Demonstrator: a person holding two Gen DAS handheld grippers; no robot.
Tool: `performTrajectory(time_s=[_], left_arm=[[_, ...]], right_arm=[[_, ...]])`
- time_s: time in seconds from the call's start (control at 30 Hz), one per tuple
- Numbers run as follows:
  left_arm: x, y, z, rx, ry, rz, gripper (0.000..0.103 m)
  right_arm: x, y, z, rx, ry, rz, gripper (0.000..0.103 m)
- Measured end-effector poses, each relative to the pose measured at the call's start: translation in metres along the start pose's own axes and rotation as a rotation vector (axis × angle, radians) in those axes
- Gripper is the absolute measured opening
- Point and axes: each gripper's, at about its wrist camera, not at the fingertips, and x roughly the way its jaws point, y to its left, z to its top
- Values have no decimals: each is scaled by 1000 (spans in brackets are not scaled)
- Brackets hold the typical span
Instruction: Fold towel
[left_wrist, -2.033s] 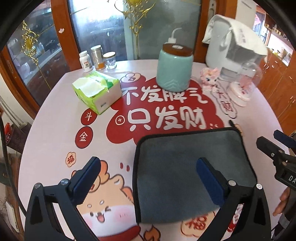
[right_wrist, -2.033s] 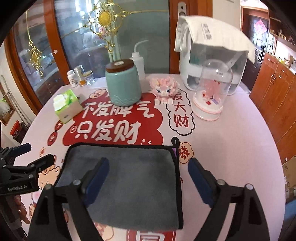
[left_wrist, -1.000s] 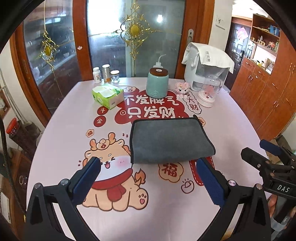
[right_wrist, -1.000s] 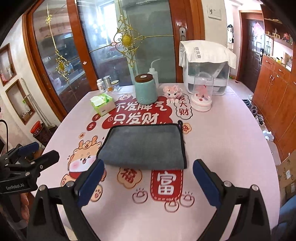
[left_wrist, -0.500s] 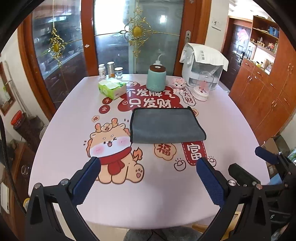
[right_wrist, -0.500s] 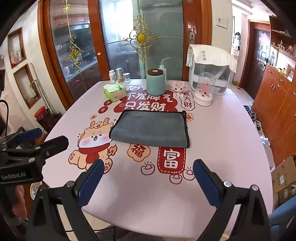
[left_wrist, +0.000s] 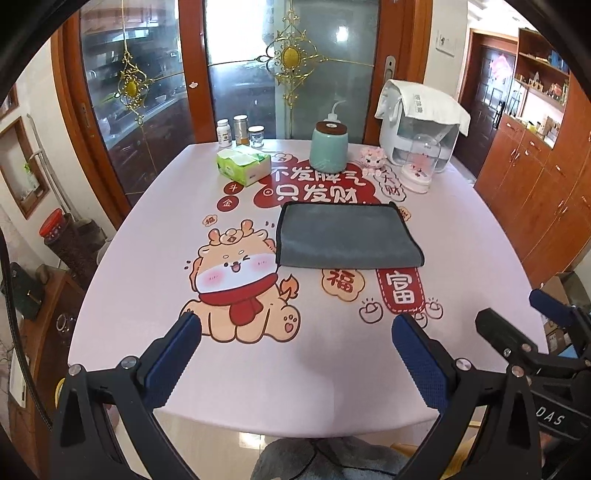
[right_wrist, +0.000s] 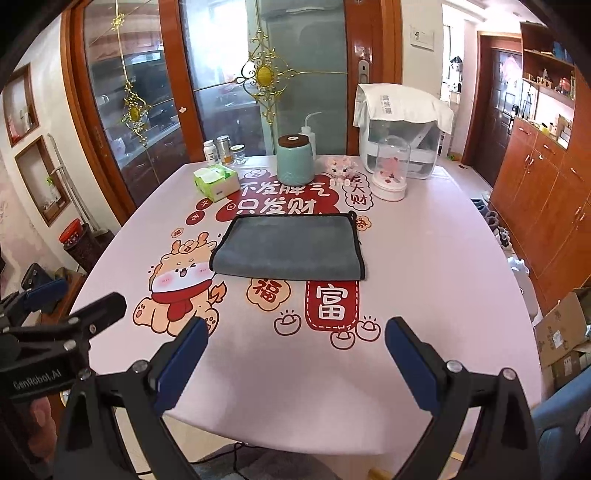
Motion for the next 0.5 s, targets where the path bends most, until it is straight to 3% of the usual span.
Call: performTrajectory(time_s=[0.5], left_arm=[[12, 2, -8, 6, 35, 37, 103]], right_arm=[[5, 2, -3, 12, 14, -5, 97]])
